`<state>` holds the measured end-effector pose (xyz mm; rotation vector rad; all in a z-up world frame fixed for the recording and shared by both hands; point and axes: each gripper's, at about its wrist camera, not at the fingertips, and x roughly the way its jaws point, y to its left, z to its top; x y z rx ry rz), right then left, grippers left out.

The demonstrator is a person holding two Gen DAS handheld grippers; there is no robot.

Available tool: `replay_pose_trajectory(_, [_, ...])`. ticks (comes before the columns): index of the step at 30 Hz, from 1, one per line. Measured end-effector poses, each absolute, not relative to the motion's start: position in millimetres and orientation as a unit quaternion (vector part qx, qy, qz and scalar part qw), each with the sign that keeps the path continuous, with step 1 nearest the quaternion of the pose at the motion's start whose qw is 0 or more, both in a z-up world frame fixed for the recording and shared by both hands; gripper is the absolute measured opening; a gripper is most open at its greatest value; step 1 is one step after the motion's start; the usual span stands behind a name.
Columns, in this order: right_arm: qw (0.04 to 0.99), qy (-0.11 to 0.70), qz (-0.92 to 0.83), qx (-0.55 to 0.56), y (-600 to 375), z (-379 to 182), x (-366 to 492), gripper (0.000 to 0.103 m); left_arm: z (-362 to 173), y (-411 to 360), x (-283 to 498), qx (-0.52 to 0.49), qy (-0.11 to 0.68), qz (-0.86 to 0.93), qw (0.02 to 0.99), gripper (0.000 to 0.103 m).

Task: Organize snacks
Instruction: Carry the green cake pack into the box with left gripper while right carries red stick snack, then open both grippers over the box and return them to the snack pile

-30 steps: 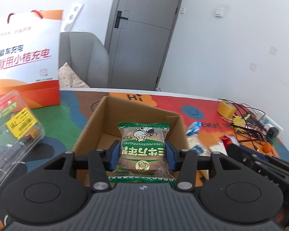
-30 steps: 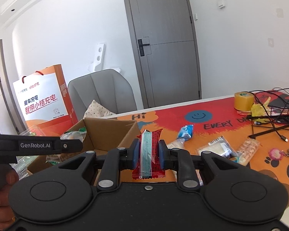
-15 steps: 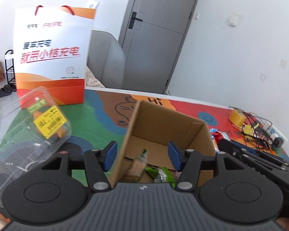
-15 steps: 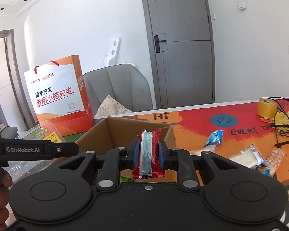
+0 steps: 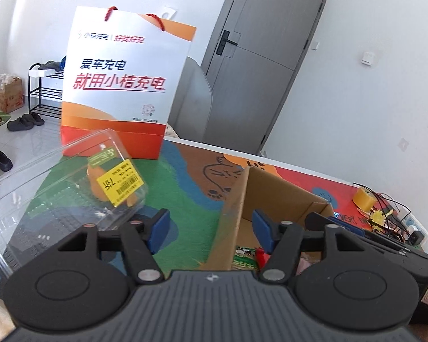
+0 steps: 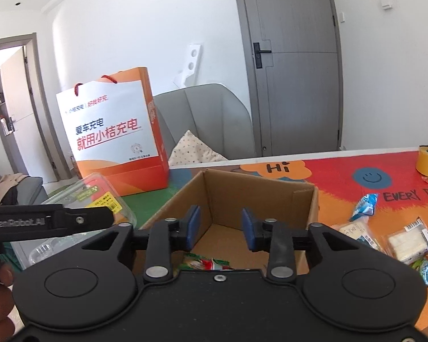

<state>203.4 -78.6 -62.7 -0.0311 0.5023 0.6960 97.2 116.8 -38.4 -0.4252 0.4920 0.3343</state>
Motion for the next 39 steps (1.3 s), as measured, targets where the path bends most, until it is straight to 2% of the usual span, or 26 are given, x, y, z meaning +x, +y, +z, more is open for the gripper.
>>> replay_pose_trajectory(3, [0.91, 0.253, 0.328, -0.004, -86, -64, 205, 0.045, -38, 116, 94, -0.207, 0.235, 0.165, 0.935, 0.075])
replay_pose_trajectory(10, [0.921, 0.257, 0.293, 0.0, -110, -68, 203, 0.061, -42, 109, 96, -0.2, 0.24, 0.144, 0.939, 0.083])
replay_pose_trajectory(16, [0.922, 0.264, 0.283, 0.015, -127, -71, 203, 0.064, -42, 105, 94, -0.204, 0.235, 0.135, 0.941, 0.085])
replay_pose_trajectory(21, [0.923, 0.263, 0.28, 0.029, -145, -70, 197, 0.072, -37, 85, 96, -0.178, 0.236, 0.133, 0.946, 0.092])
replay_pose_trajectory(28, [0.924, 0.266, 0.271, 0.037, -177, -70, 193, 0.083, -37, 51, 108, -0.157, 0.259, 0.11, 0.947, 0.093])
replay_pose_trajectory(39, [0.932, 0.27, 0.235, 0.056, -242, -74, 188, 0.094, -38, -4, 125, -0.132, 0.288, 0.062, 0.947, 0.093])
